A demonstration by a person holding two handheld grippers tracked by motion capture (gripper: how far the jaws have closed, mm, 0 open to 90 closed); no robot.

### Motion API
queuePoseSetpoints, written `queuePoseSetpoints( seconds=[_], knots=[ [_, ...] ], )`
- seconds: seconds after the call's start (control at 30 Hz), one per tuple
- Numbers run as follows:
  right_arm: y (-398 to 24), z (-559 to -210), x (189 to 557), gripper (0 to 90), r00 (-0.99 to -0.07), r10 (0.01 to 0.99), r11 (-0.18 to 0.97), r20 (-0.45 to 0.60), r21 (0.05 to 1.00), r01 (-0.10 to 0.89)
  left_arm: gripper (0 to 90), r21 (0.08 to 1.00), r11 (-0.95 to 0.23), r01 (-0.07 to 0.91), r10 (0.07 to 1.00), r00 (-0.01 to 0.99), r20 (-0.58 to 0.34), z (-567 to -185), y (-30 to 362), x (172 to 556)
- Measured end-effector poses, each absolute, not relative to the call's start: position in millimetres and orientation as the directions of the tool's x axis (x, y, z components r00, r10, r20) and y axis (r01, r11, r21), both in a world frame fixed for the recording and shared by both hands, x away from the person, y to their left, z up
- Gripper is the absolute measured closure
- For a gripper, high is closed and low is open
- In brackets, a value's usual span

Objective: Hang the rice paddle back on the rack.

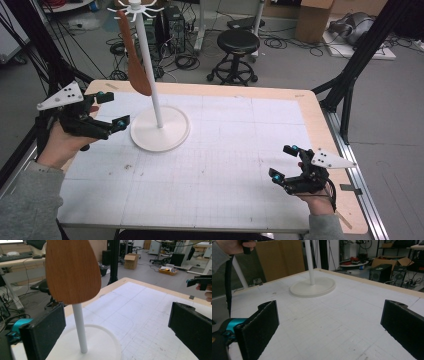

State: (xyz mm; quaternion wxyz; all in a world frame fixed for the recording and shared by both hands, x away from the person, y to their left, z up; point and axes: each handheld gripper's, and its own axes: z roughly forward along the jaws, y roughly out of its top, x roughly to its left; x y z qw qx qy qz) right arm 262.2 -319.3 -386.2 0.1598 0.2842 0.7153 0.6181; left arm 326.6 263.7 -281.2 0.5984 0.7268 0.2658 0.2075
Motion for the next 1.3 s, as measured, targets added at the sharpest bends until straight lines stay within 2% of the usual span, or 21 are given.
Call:
queuePoseSetpoints(
  seconds=[0.3, 0.53, 0.93, 1.3],
  knots=[
    [-324, -388, 264, 0.1, -0.772, 0.622, 0.064, 0.129, 0.974, 0.215, 1.7, 0.983, -0.115, 0.146, 0.655, 0.755, -0.035, -302, 272, 316],
    [-324, -388, 265, 0.0, -0.769, 0.626, 0.065, 0.128, 0.974, 0.215, 1.7, 0.981, -0.158, 0.114, 0.668, 0.744, 0.021, -312, 268, 305],
    [-325, -388, 265, 0.1, -0.766, 0.63, 0.061, 0.13, 0.975, 0.215, 1.7, 0.989, -0.077, 0.129, 0.677, 0.734, -0.043, -338, 267, 295],
    [-326, -389, 266, 0.1, -0.76, 0.637, 0.063, 0.132, 0.973, 0.223, 1.7, 0.983, -0.107, 0.151, 0.686, 0.726, -0.037, -354, 267, 289]
  ],
)
